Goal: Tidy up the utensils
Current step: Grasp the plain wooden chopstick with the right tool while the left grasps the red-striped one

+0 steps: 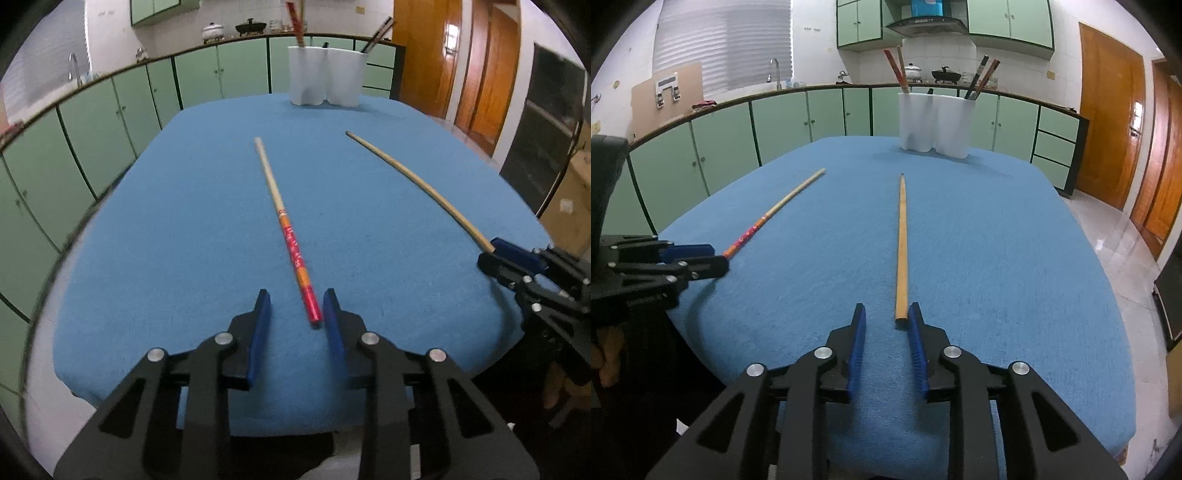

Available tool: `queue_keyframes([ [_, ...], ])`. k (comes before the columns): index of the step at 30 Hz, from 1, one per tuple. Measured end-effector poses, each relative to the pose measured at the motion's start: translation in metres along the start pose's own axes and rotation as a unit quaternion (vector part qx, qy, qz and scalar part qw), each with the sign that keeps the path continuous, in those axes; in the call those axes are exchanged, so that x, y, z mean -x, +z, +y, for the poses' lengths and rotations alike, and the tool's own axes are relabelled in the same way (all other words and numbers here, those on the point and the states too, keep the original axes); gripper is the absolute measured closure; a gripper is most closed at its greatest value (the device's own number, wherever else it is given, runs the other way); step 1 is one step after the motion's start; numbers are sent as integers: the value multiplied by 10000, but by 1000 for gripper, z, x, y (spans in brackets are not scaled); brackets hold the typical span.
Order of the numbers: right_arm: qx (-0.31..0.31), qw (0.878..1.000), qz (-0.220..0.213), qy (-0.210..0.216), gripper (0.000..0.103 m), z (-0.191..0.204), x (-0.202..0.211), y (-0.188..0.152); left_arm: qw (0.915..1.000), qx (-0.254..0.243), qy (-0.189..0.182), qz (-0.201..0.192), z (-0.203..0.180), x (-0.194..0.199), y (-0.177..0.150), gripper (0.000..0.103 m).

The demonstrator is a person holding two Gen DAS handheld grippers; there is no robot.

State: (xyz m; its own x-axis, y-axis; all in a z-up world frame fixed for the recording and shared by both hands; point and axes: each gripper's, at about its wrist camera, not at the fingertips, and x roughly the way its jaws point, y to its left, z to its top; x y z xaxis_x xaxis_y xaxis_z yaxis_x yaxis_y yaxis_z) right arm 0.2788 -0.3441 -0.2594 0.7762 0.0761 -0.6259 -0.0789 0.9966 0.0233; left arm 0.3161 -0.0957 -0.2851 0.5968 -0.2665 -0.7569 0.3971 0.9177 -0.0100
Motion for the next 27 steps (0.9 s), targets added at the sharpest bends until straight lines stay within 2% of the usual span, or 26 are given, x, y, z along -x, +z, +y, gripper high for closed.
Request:
queue_keyframes([
  [2,-20,10000,8,-27,79,0,0,0,10000,-26,-36,-25,1,2,-1,73],
  [4,-27,9999,20,-122,78,-1,0,0,9999,-41,-88,-53,1,2,-3,63],
  [7,-103,9998,49,-140,78,-3,0,-2,9999,-69,-96,-117,-1,2,-6,63],
  [8,-65,9999,60,-143,77,-2,-1,-2,9998,-67,-104,-140,-1,2,-6,64],
  [10,-37,9999,63,-107,83,-1,-1,-2,9998,-35,-142,-156,1,0,-5,81],
  [13,-11,10000,84,-51,93,1,-1,0,9997,49,-185,-153,3,-1,-2,96],
  [22,-233,9997,71,16,96,-2,12,2,9986,131,-247,-455,2,27,10,96],
  [27,-382,9992,-93,58,96,-5,37,14,9973,153,-248,-677,5,52,21,97],
])
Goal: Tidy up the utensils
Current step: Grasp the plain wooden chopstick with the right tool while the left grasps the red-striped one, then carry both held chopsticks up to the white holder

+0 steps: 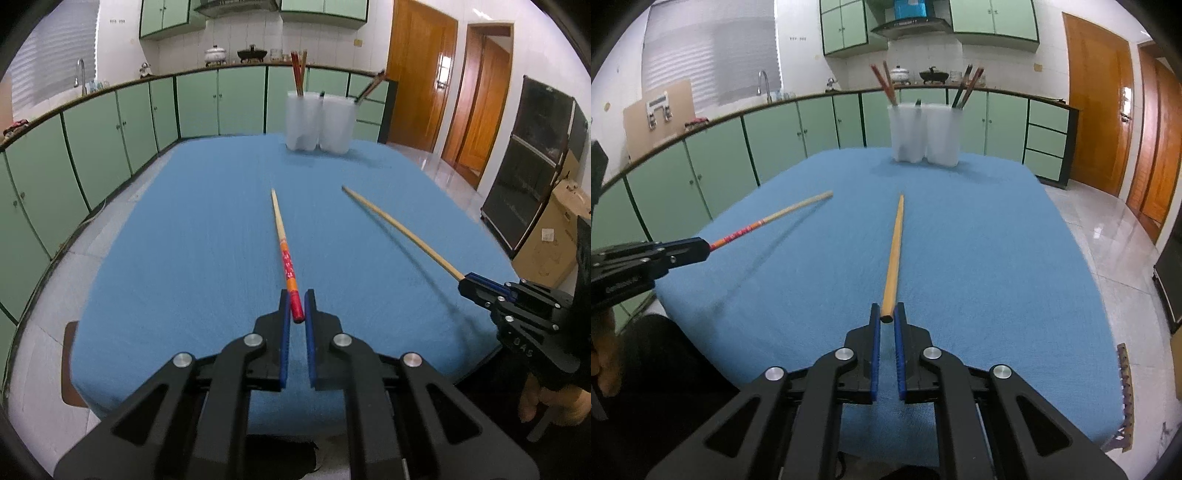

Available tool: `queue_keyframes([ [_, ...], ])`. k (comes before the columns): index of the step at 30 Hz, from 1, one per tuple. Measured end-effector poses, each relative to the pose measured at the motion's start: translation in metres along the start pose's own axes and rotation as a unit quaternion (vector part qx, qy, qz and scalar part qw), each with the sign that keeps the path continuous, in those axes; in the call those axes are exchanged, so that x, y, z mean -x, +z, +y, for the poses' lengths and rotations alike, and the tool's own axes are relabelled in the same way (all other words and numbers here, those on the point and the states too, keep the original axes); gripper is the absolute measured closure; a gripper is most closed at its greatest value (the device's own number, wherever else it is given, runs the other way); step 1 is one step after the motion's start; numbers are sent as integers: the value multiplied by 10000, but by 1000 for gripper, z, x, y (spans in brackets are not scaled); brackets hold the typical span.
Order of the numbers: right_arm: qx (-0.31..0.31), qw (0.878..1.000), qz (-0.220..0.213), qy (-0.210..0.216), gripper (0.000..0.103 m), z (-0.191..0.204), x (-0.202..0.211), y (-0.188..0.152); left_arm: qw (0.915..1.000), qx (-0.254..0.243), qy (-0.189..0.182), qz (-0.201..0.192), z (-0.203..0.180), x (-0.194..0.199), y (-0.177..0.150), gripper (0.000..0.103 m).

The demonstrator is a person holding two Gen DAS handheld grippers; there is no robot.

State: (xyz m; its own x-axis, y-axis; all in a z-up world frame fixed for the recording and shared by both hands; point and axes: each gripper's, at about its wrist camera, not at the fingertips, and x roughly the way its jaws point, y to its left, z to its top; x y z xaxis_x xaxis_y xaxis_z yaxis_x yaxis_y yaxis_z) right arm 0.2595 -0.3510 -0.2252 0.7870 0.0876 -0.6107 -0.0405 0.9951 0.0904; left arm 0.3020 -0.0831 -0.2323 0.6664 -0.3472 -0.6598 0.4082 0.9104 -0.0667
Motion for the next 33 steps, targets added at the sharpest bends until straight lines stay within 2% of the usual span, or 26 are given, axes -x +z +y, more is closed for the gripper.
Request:
queue_keyframes([
  [5,9,9998,-190,63,96,5,32,28,9997,-62,2,-242,4,23,26,97],
  [11,88,9994,-256,219,96,7,64,78,9989,-203,-29,-422,8,46,61,97],
  [15,91,9993,-113,353,96,6,67,101,9984,-315,-55,-459,7,54,77,97],
  [21,233,9993,-76,291,96,7,62,123,9978,-223,-152,-601,20,61,96,97],
  [24,136,9995,-82,290,96,4,60,117,9980,-79,-188,-601,27,58,74,94],
  [26,13,9995,-58,299,96,1,58,107,9991,-18,-220,-372,28,47,49,75],
  [28,-91,9994,-28,320,96,-2,56,101,9997,65,-230,-105,27,33,22,65],
  [33,-295,9988,-12,390,96,-7,53,90,9982,155,-204,541,20,-7,-31,61],
])
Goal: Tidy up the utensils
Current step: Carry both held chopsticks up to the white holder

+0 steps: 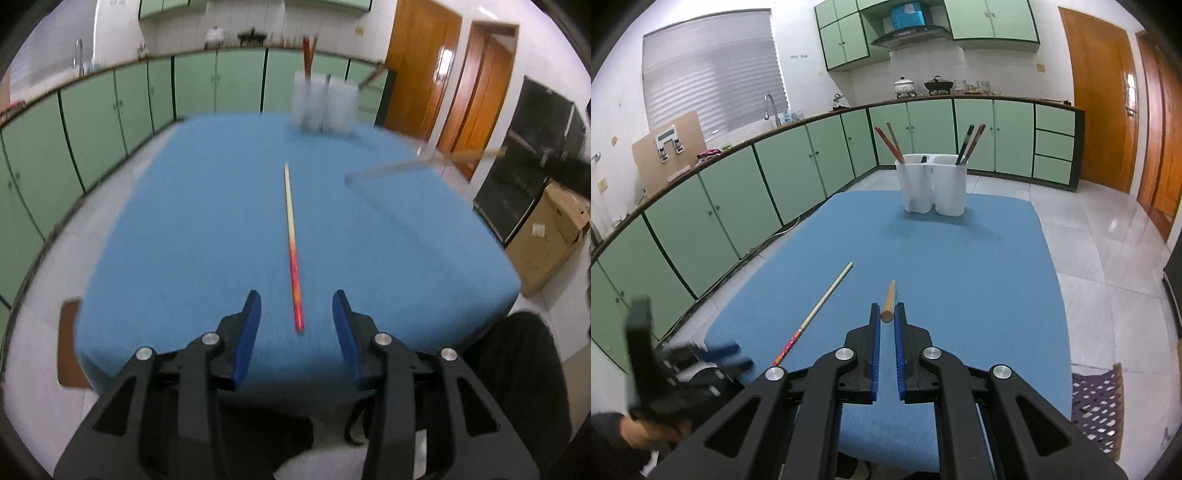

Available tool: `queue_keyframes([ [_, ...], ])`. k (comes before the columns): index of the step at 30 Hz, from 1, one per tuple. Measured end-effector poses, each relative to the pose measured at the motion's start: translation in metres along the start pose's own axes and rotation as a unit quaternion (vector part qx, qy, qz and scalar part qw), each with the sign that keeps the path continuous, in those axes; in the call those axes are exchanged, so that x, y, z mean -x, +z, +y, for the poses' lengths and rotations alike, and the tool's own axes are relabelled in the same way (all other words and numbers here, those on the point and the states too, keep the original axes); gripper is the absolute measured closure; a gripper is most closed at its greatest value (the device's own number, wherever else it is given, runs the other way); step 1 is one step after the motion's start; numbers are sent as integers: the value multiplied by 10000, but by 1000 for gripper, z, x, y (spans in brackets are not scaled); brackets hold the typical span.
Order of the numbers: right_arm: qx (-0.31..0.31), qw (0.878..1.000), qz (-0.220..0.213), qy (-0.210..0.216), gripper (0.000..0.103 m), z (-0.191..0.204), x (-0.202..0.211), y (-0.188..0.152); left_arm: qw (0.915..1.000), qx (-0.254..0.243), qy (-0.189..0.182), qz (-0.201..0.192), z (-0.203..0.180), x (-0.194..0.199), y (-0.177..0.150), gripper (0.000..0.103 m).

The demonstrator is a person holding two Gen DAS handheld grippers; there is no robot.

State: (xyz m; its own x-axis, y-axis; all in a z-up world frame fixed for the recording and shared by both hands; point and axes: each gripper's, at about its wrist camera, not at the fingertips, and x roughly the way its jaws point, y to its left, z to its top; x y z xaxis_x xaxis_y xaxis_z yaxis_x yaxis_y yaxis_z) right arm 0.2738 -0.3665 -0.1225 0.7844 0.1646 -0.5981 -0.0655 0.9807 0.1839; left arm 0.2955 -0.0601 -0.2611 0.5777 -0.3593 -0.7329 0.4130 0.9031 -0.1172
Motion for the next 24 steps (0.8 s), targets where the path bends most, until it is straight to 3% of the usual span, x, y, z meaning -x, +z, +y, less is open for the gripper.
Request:
queue_keyframes([
  [2,-77,10000,-4,33,96,-2,-1,-3,9999,4,36,111,-1,-11,-8,56],
  [9,-104,9999,-16,104,96,-3,-2,-11,9993,-168,288,155,-9,-31,-10,56],
  [14,-163,9998,-50,129,96,-5,-2,-11,9992,-229,304,97,-12,-31,-10,97],
  [19,-125,9998,-78,111,96,-4,-1,-8,9997,-29,241,91,-7,-23,-5,98],
  [24,2,9999,-120,72,96,0,3,-1,9997,39,194,-139,-2,5,21,98],
])
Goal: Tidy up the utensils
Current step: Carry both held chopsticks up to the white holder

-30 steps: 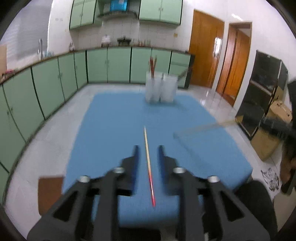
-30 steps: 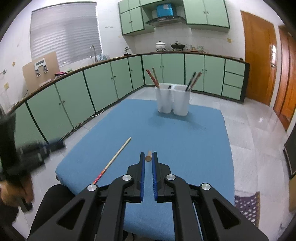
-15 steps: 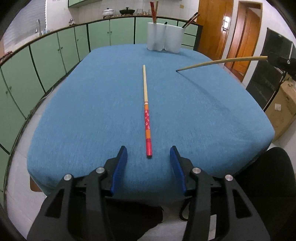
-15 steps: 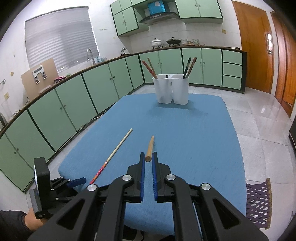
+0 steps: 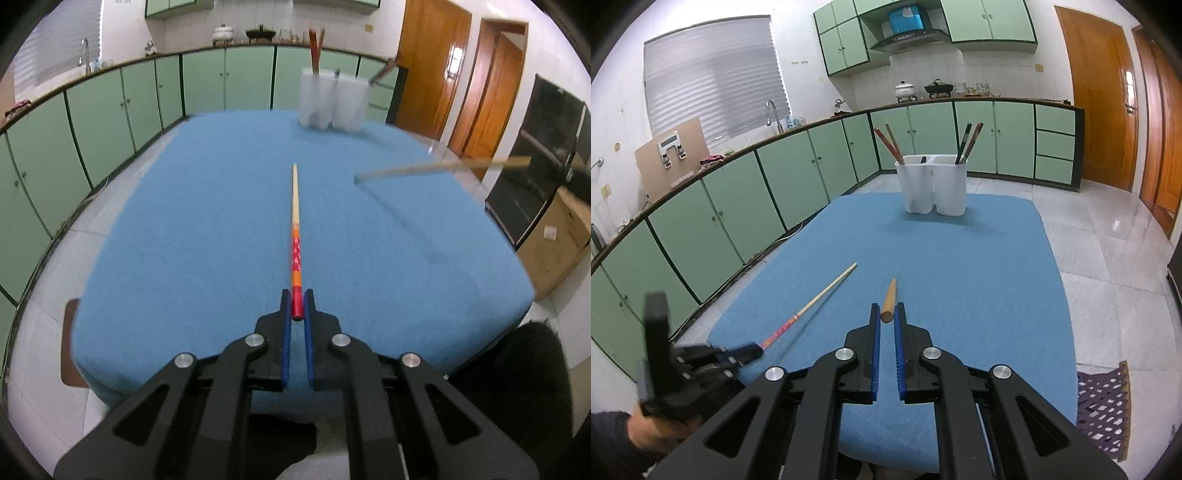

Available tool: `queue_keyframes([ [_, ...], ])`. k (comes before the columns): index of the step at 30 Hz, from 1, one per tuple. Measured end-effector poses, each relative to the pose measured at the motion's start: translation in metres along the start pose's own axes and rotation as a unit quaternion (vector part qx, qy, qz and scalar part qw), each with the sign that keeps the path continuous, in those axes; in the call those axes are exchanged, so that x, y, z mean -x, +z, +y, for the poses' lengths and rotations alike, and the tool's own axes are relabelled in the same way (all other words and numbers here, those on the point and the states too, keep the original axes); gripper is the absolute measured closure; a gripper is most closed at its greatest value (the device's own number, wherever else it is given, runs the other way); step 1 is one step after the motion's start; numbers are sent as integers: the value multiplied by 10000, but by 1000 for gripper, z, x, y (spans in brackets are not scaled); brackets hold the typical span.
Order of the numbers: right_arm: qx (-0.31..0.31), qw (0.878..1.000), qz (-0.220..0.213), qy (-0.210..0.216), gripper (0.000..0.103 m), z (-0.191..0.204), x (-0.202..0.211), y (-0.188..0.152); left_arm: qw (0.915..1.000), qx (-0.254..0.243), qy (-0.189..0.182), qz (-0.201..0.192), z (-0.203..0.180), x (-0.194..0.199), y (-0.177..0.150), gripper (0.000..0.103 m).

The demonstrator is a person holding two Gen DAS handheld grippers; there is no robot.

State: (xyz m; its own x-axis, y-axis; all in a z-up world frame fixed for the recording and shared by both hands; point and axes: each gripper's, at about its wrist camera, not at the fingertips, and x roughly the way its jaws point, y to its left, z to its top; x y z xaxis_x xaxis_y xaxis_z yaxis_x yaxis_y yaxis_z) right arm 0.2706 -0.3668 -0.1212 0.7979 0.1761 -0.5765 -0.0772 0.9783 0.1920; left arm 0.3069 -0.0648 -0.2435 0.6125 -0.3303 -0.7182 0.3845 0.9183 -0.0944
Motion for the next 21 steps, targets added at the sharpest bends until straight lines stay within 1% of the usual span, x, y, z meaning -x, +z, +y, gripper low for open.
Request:
queue_keyframes([
  [6,284,9996,-51,-66,96,8,4,21,9987,-136,-88,-486,6,41,55,98],
  [10,422,9991,31,-75,96,14,1,42,9971,-230,-169,-703,9,54,96,98],
  [14,632,9979,117,-111,96,19,-8,68,9958,-397,-199,-804,6,53,137,98],
  [16,712,9972,218,-77,96,22,-13,81,9956,-472,-238,-768,4,48,157,98],
  [21,957,9947,376,-89,96,30,-25,115,9959,-566,-319,-625,2,33,194,98],
])
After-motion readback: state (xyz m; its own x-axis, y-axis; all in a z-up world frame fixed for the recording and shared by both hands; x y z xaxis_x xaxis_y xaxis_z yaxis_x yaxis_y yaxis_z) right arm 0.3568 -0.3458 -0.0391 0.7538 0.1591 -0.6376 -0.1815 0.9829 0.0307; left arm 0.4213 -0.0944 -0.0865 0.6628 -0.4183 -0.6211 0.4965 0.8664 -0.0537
